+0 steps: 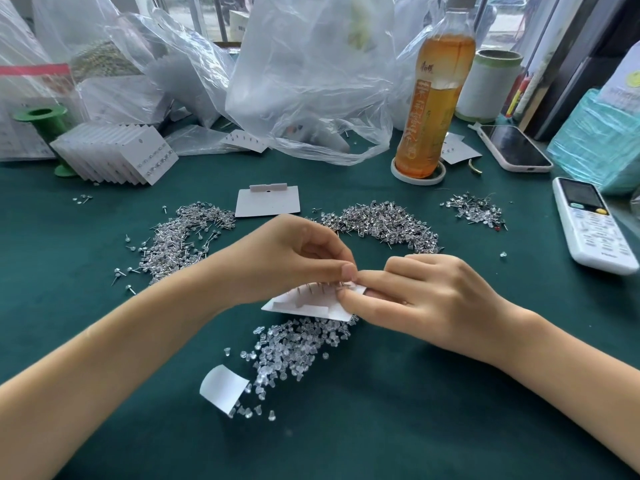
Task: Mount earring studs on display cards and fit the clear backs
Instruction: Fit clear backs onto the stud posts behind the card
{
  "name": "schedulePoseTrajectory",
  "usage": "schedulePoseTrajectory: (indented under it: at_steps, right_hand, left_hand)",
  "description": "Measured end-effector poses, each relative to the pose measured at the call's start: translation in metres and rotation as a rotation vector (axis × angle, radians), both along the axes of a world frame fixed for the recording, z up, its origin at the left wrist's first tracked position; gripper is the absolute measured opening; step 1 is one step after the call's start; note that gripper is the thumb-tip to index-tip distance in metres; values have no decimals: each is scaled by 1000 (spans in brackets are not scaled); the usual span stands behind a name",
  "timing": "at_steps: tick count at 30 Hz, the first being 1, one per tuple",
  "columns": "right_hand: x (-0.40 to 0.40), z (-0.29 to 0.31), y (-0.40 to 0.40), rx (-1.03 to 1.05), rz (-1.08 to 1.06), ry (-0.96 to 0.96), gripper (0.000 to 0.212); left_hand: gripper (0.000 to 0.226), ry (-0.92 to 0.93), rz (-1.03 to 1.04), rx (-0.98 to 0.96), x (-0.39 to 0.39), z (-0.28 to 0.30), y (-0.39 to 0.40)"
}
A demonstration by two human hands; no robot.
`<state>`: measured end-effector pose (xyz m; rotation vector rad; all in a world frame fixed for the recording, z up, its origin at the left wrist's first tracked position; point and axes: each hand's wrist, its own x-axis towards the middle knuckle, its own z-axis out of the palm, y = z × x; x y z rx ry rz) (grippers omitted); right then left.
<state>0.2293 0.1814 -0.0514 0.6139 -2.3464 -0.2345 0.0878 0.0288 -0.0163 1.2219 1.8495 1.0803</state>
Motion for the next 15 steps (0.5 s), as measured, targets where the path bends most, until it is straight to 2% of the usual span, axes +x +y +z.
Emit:
schedulePoseTrajectory:
  at_steps: [15]
  right_hand:
    - [0, -3, -1, 0, -4, 10, 18]
  left_hand:
    - [8, 49, -24, 3, 2, 0, -3]
